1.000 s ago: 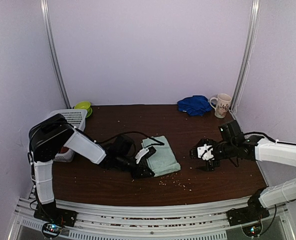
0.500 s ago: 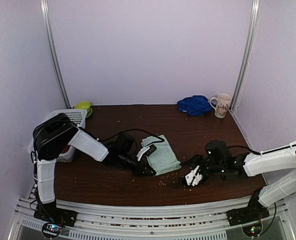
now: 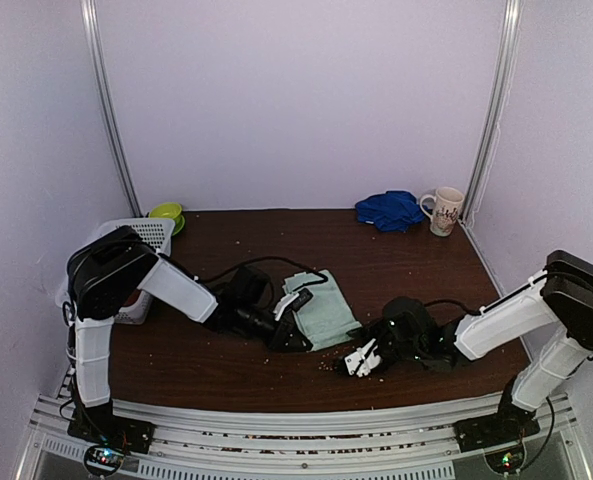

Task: Roll the towels
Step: Roll the towel at the center of the board.

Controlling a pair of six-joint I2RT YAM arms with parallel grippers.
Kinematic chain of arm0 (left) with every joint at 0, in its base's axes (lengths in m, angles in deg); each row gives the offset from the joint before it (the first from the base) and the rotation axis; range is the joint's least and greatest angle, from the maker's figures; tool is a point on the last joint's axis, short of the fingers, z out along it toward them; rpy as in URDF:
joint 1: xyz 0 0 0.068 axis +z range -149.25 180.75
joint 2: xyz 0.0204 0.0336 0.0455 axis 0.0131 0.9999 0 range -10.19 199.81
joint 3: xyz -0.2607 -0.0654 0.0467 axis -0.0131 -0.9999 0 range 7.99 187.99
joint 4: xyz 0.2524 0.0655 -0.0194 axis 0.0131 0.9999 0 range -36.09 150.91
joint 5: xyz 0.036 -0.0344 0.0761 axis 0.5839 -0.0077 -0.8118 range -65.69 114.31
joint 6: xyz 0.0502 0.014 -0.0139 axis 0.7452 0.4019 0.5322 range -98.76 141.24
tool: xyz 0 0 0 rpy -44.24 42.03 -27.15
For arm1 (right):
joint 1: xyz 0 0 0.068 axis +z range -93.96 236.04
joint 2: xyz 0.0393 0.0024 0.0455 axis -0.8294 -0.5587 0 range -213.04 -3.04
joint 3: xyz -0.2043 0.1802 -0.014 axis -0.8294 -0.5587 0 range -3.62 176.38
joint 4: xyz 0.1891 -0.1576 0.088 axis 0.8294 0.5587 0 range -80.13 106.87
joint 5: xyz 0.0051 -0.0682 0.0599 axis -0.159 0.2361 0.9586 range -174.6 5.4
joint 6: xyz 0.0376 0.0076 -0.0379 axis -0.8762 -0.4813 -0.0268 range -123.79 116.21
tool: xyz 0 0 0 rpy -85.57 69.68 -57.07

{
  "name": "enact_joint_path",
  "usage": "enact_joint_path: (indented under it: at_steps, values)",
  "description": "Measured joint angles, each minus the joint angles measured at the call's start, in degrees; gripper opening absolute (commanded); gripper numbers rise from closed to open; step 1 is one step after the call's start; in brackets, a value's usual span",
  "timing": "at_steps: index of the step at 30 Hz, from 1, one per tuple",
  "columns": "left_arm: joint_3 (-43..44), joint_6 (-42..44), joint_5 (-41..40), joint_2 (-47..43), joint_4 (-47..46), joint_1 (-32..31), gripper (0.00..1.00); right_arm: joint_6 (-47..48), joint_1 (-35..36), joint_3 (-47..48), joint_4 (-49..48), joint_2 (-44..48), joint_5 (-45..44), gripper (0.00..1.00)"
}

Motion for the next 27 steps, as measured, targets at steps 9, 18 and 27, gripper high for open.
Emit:
enact_joint_path:
  at_steps: [9,18,27]
  values:
    - [-0.28,-0.35,0.96,0.07,-0.66,0.33,0.00,-2.71,0.98,2.45,-4.00,-4.74,-6.16,0.47]
    - [-0.61,-0.35,1.77,0.07,-1.18,0.63,0.00,-3.72,1.77,6.97,-3.04,-8.98,-9.11,0.39]
    - [-0.81,0.04,2.43,0.04,-1.18,0.92,0.16,-6.10,2.34,11.50,2.27,-11.58,-10.45,0.15]
